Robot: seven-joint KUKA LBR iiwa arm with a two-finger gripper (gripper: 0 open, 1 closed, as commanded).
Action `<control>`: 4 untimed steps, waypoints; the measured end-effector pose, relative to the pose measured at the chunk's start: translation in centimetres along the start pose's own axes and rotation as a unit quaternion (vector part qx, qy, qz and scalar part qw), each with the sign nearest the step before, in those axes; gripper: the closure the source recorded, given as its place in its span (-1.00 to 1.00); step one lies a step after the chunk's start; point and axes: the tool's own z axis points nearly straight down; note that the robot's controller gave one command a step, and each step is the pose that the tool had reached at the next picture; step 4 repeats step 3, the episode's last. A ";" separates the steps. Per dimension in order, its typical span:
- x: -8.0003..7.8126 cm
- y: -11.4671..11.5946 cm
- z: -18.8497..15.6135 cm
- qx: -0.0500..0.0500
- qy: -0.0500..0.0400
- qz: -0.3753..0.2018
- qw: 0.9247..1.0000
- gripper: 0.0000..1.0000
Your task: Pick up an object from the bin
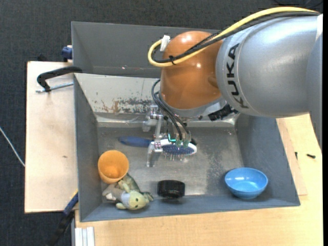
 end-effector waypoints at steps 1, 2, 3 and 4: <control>-2.0 -3.7 11.8 0.000 0.000 0.074 0.997 -1.00; -2.1 -3.6 11.4 -0.001 -0.004 0.074 0.997 1.00; -2.6 -4.8 -8.2 -0.001 -0.011 -0.076 0.997 1.00; -2.6 -4.8 -8.2 -0.001 -0.011 -0.076 0.997 1.00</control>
Offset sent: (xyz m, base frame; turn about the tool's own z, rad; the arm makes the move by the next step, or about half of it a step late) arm 0.0201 -0.0368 -0.1146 0.1478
